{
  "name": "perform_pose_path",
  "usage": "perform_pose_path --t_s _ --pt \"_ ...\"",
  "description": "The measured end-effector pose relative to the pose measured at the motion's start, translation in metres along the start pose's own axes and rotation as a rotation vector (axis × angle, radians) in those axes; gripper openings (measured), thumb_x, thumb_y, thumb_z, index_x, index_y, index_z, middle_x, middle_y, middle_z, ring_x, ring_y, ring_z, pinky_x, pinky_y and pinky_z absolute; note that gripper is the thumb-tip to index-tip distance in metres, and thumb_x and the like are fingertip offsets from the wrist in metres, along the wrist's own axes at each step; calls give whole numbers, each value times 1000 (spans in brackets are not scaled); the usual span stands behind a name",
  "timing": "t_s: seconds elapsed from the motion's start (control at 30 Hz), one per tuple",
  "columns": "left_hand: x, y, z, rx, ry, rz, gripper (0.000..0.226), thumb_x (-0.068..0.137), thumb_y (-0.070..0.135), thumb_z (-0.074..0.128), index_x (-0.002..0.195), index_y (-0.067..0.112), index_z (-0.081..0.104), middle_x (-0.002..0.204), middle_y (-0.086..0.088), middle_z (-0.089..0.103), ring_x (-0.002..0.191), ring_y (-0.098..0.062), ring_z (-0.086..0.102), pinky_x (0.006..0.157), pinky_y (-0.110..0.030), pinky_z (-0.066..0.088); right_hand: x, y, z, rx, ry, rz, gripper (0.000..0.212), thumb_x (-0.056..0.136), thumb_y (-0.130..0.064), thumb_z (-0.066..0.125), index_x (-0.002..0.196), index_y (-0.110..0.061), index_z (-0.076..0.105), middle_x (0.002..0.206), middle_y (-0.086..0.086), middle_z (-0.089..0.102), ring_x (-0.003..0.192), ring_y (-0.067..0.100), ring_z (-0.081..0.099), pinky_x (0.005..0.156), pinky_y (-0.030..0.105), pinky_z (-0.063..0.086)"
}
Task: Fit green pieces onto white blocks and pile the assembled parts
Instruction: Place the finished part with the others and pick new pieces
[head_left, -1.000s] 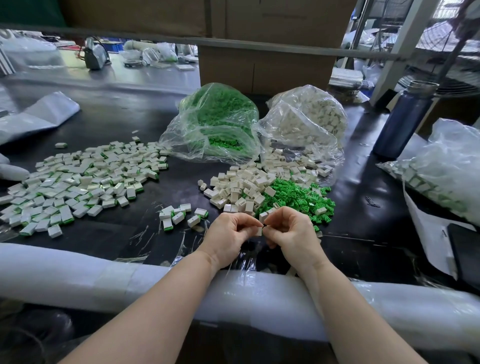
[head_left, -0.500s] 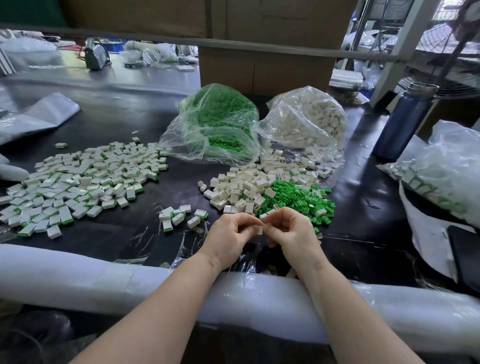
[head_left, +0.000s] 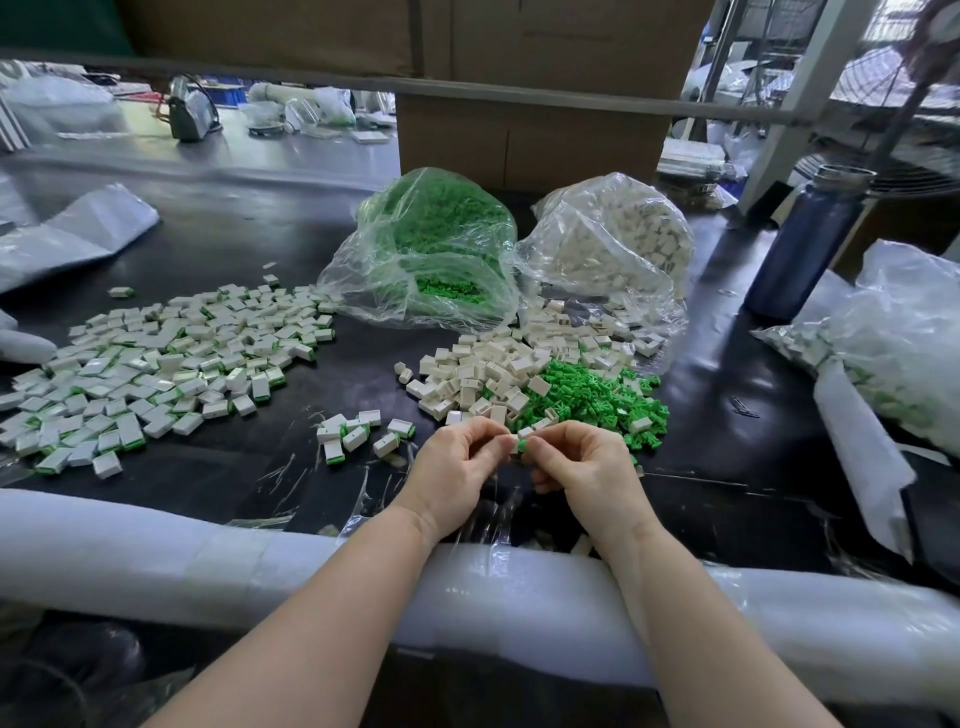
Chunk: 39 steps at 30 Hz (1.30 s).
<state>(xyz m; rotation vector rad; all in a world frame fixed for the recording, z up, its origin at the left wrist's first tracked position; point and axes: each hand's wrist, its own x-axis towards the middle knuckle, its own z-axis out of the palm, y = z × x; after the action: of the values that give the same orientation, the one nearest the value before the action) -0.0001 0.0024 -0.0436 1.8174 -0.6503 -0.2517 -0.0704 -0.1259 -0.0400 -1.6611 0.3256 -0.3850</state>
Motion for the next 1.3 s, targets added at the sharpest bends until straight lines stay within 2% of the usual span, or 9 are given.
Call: perform_pose_path --t_s 0.2,0.43,0.7,0.83,0.93,1.0,1.1,1.2,1.3 --pt "-1 2 -1 -17 -31 -51 10 91 17 57 89 11 65 82 -5 66 78 -14 59 79 -26 49 0 2 2 -103 -5 0 15 87 -5 62 73 -11 64 62 0 61 53 5 56 54 21 52" --pt "-1 -1 0 108 -71 -72 11 90 21 59 84 15 67 75 1 64 75 -14 56 82 -34 49 0 0 3 -287 -16 -28 23 87 -6 61 66 -15 59 58 3 56 56 16 50 63 40 50" --pt "-1 0 -2 135 -94 -63 11 90 21 59 81 19 66 73 2 62 72 -12 53 82 -37 48 0 1 1 -298 -48 -32 26 86 -7 63 62 -19 58 53 -5 54 50 7 48 56 27 46" --pt "-2 1 0 86 -69 -39 13 91 22 58 90 14 68 81 -5 68 78 -19 60 82 -36 50 1 2 2 -167 -8 -38 17 86 -4 61 72 -14 61 59 -2 58 54 9 54 58 27 50" --pt "-1 1 3 44 -42 -14 8 89 19 60 94 24 64 78 -2 65 76 -19 62 80 -32 51 2 2 2 -66 22 -27 11 85 -1 62 82 -12 61 62 1 63 53 7 59 54 20 52" --pt "-1 0 4 5 -53 -11 20 87 15 64 91 33 55 76 -3 62 71 -17 59 76 -30 50 2 3 2 -39 38 -17 12 85 0 62 79 -11 62 60 2 63 51 7 58 51 18 51" --pt "-2 -2 3 96 -66 13 29 81 11 70 83 35 53 78 -1 62 68 -14 56 73 -26 49 2 3 1 -14 53 -7 16 84 2 63 74 -11 65 60 2 63 49 6 57 50 18 50" --pt "-1 -3 4 127 -9 33 22 83 14 68 82 33 57 80 8 62 77 -11 60 78 -18 48 2 2 0 18 25 -3 16 84 1 64 75 -11 67 60 0 65 51 5 58 50 17 50" --pt "0 -3 3 107 2 9 7 88 19 62 91 23 67 83 10 64 85 -8 61 79 -11 44 2 3 0 38 18 0 16 84 1 63 74 -11 67 57 -2 64 50 5 58 49 17 50"
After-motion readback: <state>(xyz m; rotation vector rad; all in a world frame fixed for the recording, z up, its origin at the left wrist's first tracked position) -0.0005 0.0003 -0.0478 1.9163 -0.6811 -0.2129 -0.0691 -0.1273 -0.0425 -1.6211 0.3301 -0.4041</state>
